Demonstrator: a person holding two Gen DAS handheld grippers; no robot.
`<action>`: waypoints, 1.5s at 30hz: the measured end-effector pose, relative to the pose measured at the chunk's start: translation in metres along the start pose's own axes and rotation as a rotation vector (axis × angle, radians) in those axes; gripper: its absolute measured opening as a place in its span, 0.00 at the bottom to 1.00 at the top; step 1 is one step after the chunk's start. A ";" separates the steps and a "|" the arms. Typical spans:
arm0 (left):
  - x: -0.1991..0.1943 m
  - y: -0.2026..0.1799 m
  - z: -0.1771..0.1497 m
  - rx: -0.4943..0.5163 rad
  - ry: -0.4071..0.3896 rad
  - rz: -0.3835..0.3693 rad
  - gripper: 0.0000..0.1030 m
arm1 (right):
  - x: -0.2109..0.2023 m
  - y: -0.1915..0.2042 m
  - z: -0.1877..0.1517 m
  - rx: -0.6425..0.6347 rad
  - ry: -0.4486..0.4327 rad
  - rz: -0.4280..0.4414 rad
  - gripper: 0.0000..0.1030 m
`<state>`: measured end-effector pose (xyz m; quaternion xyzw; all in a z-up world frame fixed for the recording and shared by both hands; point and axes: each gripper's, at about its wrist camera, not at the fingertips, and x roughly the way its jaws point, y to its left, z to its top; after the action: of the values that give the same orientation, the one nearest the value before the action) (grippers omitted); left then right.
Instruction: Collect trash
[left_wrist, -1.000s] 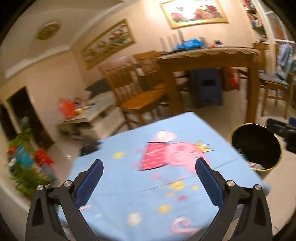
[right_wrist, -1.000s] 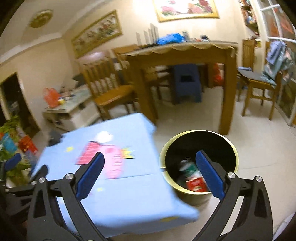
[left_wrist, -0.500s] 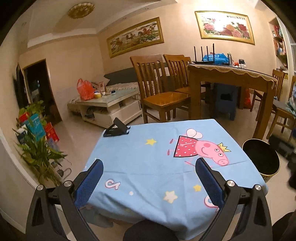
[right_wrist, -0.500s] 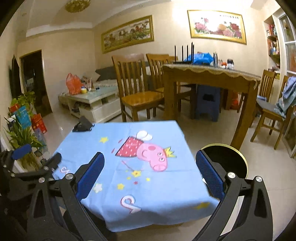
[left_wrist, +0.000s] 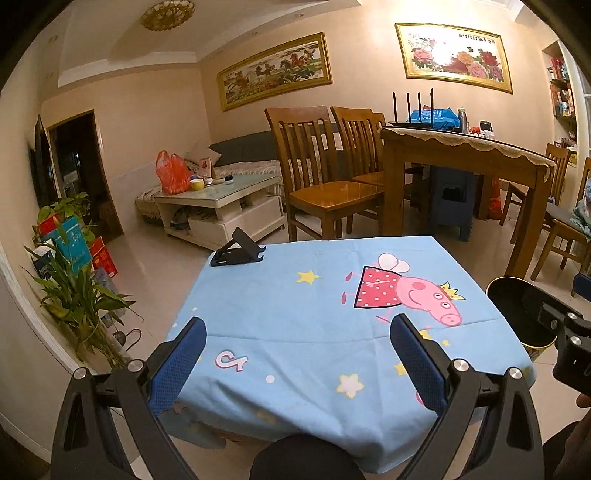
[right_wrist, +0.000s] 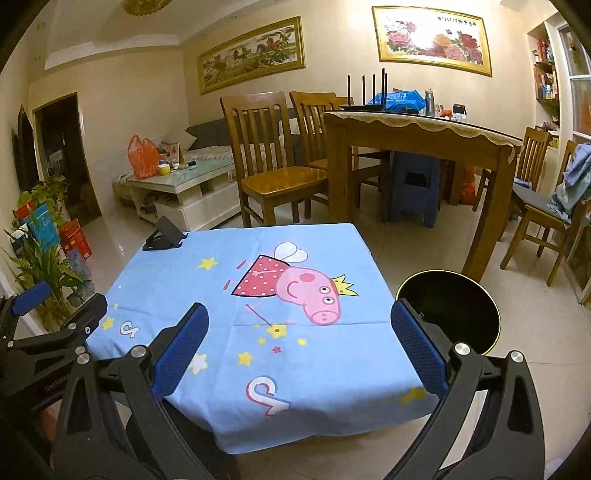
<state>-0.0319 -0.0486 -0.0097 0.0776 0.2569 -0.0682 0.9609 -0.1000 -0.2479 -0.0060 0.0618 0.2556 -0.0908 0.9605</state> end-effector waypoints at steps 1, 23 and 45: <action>0.000 0.000 0.000 0.000 0.000 -0.001 0.94 | 0.000 0.000 0.000 -0.001 0.000 -0.001 0.95; 0.000 0.001 -0.002 0.001 -0.001 -0.006 0.94 | -0.001 -0.002 -0.004 -0.001 0.016 0.010 0.95; -0.004 0.006 -0.003 -0.003 -0.035 0.012 0.94 | -0.001 -0.002 -0.004 0.000 0.022 0.028 0.95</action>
<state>-0.0357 -0.0417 -0.0092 0.0764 0.2396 -0.0635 0.9658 -0.1031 -0.2491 -0.0088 0.0664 0.2652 -0.0765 0.9589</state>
